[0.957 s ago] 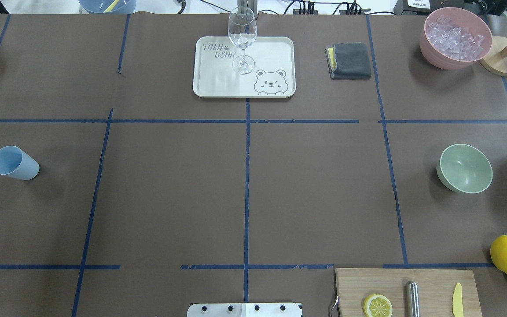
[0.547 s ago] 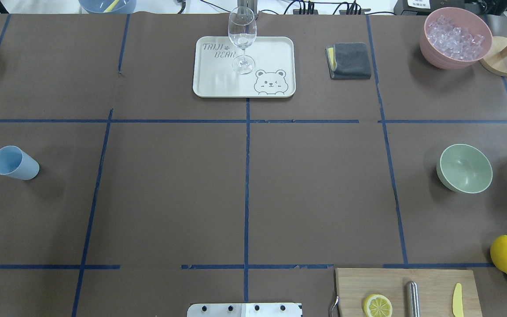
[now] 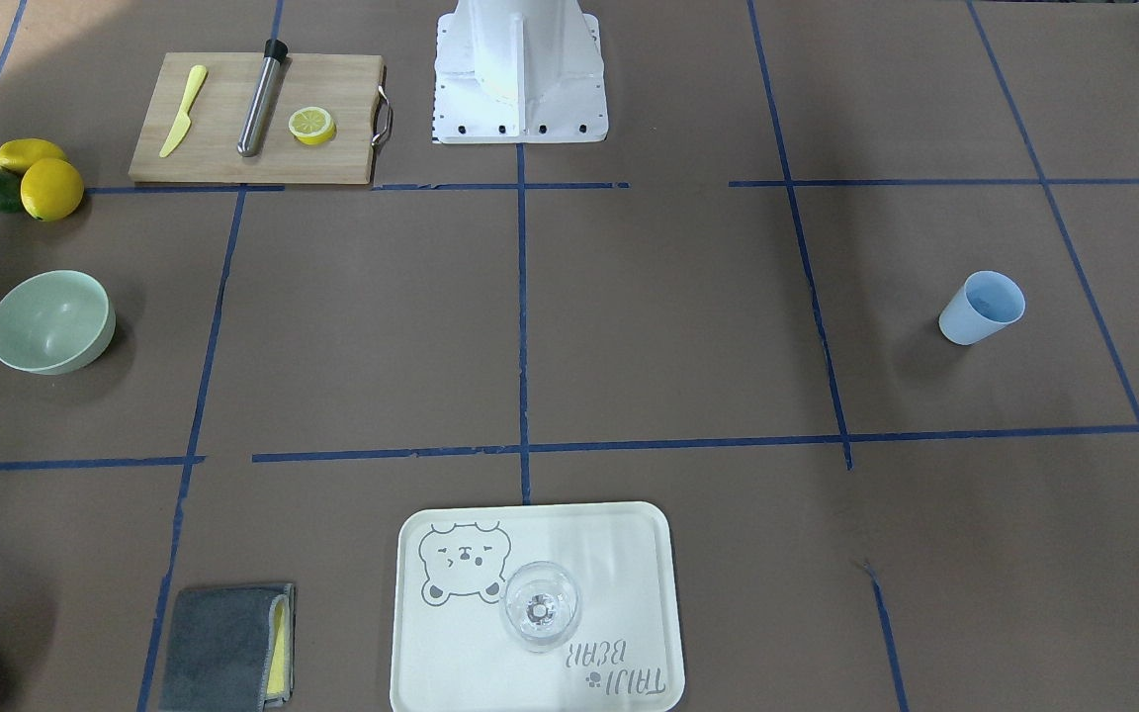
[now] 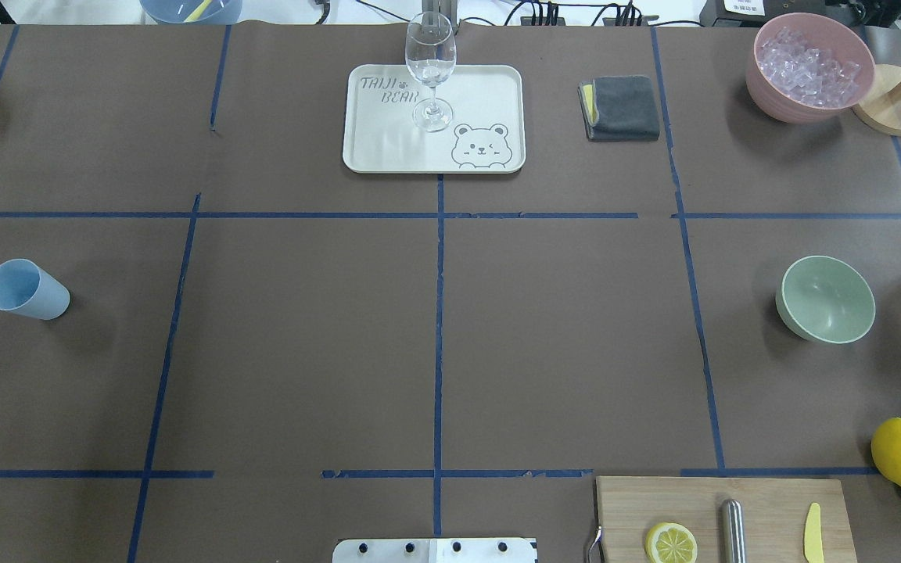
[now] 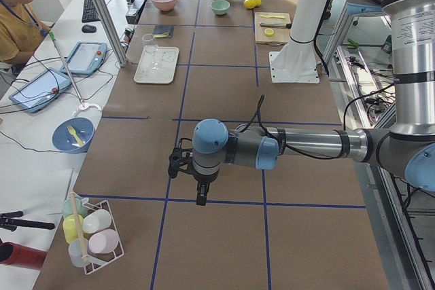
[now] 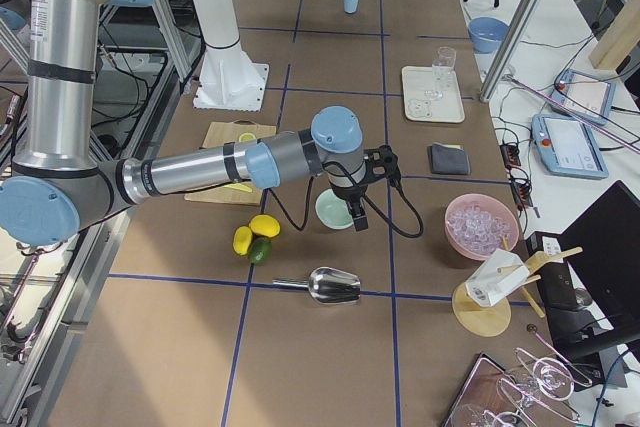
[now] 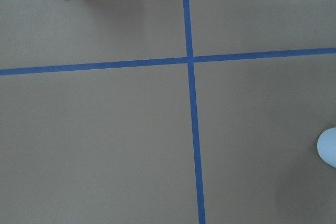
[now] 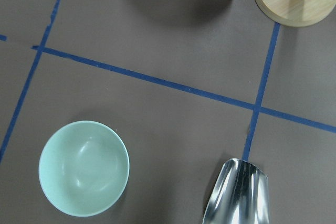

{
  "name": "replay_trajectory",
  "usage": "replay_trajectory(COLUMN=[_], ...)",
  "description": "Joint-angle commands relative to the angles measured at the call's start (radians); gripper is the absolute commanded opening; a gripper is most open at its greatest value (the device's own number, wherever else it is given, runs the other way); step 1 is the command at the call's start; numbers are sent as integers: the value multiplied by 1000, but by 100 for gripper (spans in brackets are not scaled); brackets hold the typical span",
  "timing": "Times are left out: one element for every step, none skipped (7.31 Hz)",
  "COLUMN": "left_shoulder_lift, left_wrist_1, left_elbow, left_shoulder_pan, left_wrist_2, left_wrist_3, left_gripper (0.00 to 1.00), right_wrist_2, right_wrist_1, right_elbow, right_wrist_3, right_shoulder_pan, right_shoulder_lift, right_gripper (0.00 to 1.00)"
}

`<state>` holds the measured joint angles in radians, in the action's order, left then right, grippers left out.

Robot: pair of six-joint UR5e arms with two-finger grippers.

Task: Pour ice into bowl

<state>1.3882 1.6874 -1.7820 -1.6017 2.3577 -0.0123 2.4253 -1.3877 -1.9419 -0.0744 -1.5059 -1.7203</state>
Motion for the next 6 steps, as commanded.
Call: replay_trajectory(left_shoulder_lift=[0, 0, -2, -3, -3, -2], left_wrist_1=[0, 0, 0, 0, 2, 3], left_elbow=[1, 1, 1, 1, 3, 3], left_shoulder_pan=[0, 0, 0, 0, 0, 0], left_wrist_2=[2, 2, 2, 6, 6, 8], left_wrist_3=[0, 0, 0, 0, 0, 0], left_gripper=[100, 100, 100, 100, 100, 100], right_wrist_2=[12, 12, -1, -58, -159, -211], right_wrist_1=[116, 137, 220, 280, 315, 322], right_elbow=[15, 15, 14, 14, 15, 26], right_wrist_3=[-55, -50, -102, -137, -187, -302], right_shoulder_pan=[77, 116, 154, 237, 298, 340], right_shoulder_lift=[-19, -30, -39, -41, -39, -56], right_gripper=[100, 100, 100, 100, 100, 100])
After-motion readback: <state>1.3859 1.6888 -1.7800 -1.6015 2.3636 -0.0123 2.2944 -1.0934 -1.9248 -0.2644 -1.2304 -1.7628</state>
